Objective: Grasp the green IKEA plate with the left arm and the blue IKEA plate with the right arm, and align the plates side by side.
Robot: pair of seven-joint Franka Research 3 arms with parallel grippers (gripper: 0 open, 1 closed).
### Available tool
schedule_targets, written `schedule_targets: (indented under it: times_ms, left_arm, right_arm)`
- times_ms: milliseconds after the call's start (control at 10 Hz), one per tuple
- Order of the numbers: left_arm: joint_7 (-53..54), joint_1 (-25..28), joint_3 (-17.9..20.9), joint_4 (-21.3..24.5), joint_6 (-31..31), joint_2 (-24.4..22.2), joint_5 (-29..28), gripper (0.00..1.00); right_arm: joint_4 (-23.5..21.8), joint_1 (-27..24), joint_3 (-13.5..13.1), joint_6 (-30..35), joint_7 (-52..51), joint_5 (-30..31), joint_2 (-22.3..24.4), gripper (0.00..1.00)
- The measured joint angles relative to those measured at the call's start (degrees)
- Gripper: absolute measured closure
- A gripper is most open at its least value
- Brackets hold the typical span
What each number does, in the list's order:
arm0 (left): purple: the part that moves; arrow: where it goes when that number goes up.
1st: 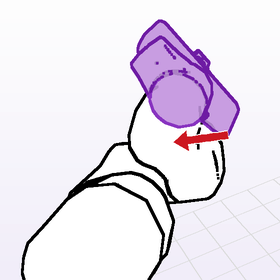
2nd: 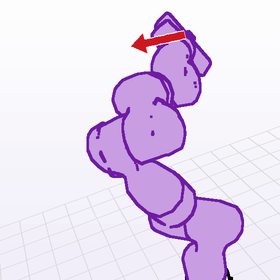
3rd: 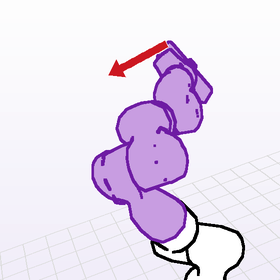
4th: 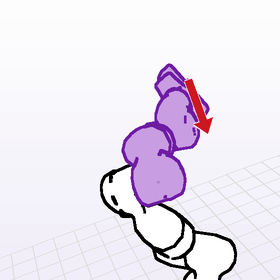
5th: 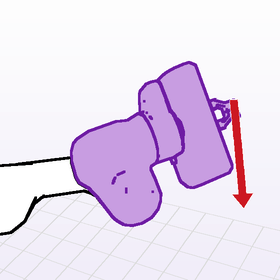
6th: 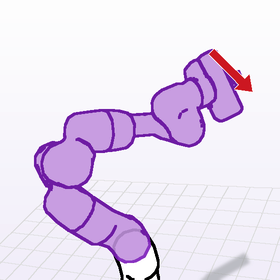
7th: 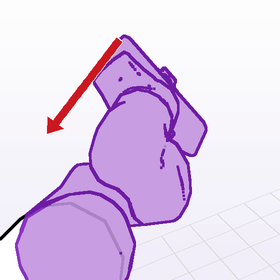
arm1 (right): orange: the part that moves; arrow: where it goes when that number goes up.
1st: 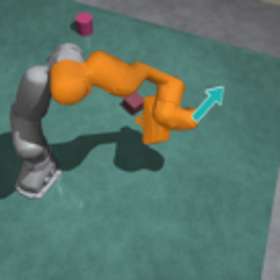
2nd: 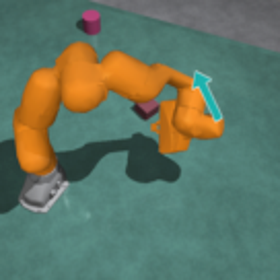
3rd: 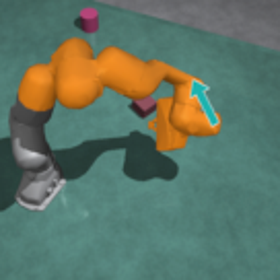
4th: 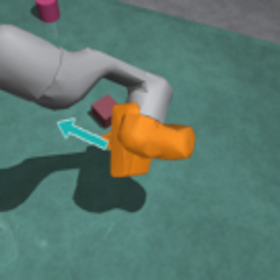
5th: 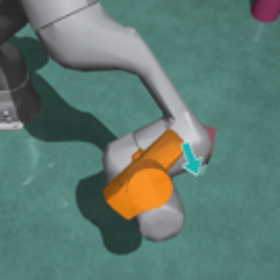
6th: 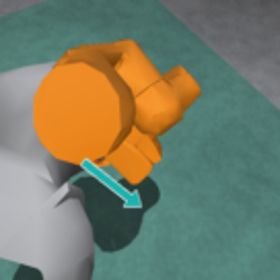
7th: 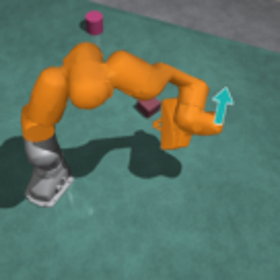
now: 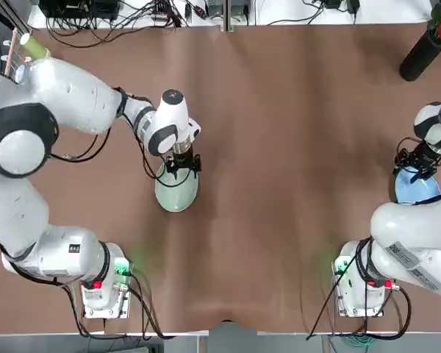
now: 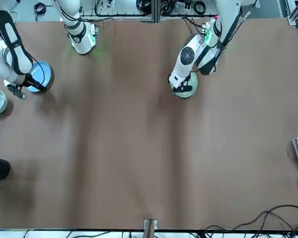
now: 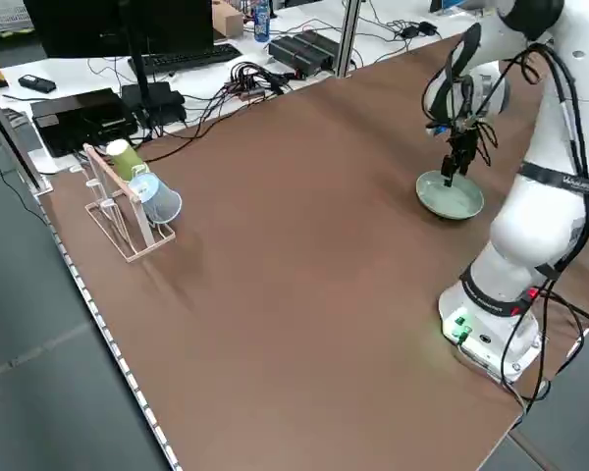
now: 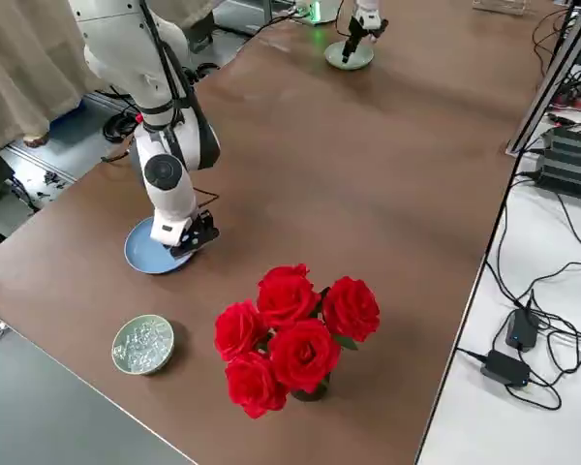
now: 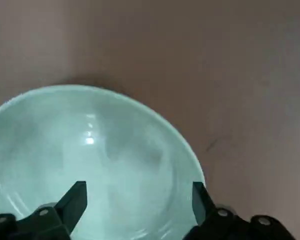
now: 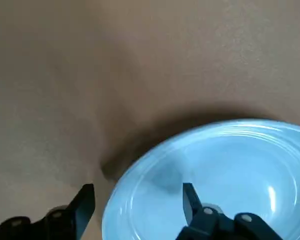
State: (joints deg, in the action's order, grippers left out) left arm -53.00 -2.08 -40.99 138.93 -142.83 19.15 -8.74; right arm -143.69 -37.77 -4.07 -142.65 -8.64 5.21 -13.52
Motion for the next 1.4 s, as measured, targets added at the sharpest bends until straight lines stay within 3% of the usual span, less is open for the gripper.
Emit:
schedule_targets:
  times_ms: [200, 500, 1000, 1400]
  left_arm:
    - [-2.01, 0.13, 2.36, -1.51, 0.0, 2.74, -5.49, 0.07]
    - [-2.21, 0.4, 4.02, -3.17, -0.09, 4.32, -9.25, 0.05]
    - [-2.26, 0.35, 7.02, -12.32, -0.11, 9.55, -13.53, 0.01]
    - [-2.26, 0.4, 9.23, -20.08, -0.12, 14.43, -17.14, 0.0]
  right_arm:
    - [0.0, 0.0, 0.41, -0.07, -0.03, 0.0, -0.59, 0.24]
    - [0.0, 0.01, 2.72, -0.08, -0.03, -0.82, -0.68, 0.28]
    - [-0.02, 0.02, 5.74, 0.01, -0.02, -3.23, -0.81, 0.42]
    - [0.04, 0.01, 7.05, 0.38, -0.01, -4.51, -0.79, 0.44]
